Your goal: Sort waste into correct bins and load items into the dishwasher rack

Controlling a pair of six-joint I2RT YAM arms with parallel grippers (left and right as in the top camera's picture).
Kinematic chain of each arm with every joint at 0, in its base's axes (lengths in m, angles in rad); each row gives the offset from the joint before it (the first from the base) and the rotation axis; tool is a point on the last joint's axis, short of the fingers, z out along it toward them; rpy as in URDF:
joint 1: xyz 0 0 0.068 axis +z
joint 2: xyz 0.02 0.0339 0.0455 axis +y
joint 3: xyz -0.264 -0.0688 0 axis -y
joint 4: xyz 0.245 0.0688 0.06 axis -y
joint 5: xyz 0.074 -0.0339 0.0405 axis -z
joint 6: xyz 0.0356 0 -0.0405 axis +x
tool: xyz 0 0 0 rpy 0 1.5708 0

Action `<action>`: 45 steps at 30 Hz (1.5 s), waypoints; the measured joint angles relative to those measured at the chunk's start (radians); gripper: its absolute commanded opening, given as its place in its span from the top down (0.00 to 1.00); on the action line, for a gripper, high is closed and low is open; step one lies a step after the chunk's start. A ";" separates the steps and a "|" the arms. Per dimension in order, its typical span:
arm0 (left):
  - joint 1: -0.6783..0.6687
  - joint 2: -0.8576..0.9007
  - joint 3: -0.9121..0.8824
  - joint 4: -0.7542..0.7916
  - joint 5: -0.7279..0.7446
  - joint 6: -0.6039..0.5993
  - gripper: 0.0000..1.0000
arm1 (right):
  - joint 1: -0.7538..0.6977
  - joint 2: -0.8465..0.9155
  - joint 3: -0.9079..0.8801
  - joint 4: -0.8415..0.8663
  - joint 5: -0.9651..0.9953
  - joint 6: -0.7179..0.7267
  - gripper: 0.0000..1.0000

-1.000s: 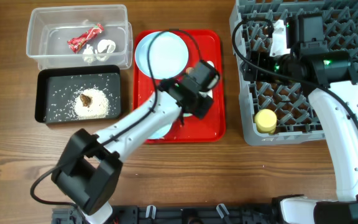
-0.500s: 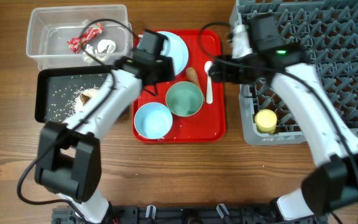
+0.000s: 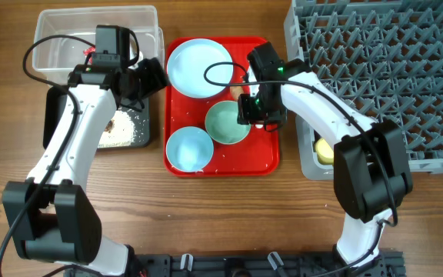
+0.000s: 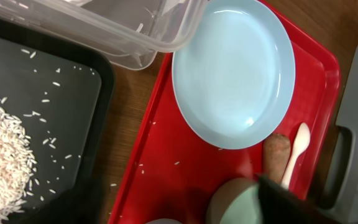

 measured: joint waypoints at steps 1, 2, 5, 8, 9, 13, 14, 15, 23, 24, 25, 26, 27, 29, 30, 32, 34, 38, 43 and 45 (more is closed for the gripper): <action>0.000 0.000 0.000 -0.001 0.000 0.005 0.00 | 0.000 0.000 0.000 0.006 0.010 0.003 0.59; 0.000 0.000 0.000 -0.001 0.000 0.000 0.00 | 0.000 0.000 0.000 0.011 0.021 0.006 0.59; 0.000 0.000 0.000 -0.001 0.000 -0.001 0.00 | 0.002 0.000 0.000 0.013 0.035 0.006 0.61; 0.000 0.000 0.000 -0.001 0.000 -0.001 0.00 | 0.021 0.000 0.000 0.020 0.055 0.006 0.62; 0.000 0.000 0.000 -0.001 0.000 -0.001 0.00 | 0.024 0.000 0.000 0.021 0.057 0.006 0.62; 0.000 0.000 0.000 -0.001 0.000 -0.001 0.00 | 0.025 0.014 0.000 0.034 0.058 0.006 0.72; 0.000 0.000 0.000 -0.001 0.000 -0.001 0.00 | 0.026 0.025 0.000 0.037 0.058 0.007 0.76; 0.000 0.000 0.000 -0.001 0.000 -0.001 0.00 | 0.026 0.034 0.000 0.037 0.058 0.006 0.80; 0.000 0.000 0.000 -0.001 0.000 -0.001 0.00 | 0.016 0.040 0.000 0.002 0.057 0.016 0.96; 0.000 0.000 0.000 -0.001 0.000 -0.001 0.00 | 0.005 0.037 0.003 -0.016 0.057 0.018 0.96; 0.000 0.000 0.000 -0.001 0.000 -0.001 0.00 | -0.014 0.026 0.005 -0.033 0.056 0.018 0.96; 0.000 0.000 0.000 -0.001 0.000 -0.001 0.00 | -0.053 -0.016 0.006 -0.051 0.058 0.017 0.96; 0.000 0.000 0.000 -0.001 0.000 -0.001 0.00 | -0.095 -0.077 0.015 -0.053 0.060 0.013 0.96; 0.000 0.000 0.000 -0.001 0.000 -0.001 0.00 | -0.160 -0.198 0.035 -0.042 0.077 0.006 0.95; 0.000 0.000 0.000 -0.001 0.000 -0.001 0.00 | -0.196 -0.284 0.048 -0.021 0.114 0.006 0.96; 0.000 0.000 0.000 -0.001 0.000 -0.001 0.00 | -0.256 -0.456 0.085 0.039 0.309 0.007 0.96; 0.000 0.000 0.000 -0.001 0.000 -0.001 0.00 | -0.263 -0.498 0.097 0.095 0.562 0.006 0.96; 0.000 0.000 0.000 -0.002 0.000 0.000 0.00 | -0.264 -0.352 0.087 0.415 0.995 -0.117 0.96; 0.000 -0.001 0.000 -0.002 0.000 -0.001 0.00 | -0.254 -0.091 0.077 0.874 1.232 -0.679 0.96; 0.000 -0.001 0.000 -0.003 0.000 -0.001 0.00 | -0.244 0.009 0.077 0.992 1.269 -0.834 0.96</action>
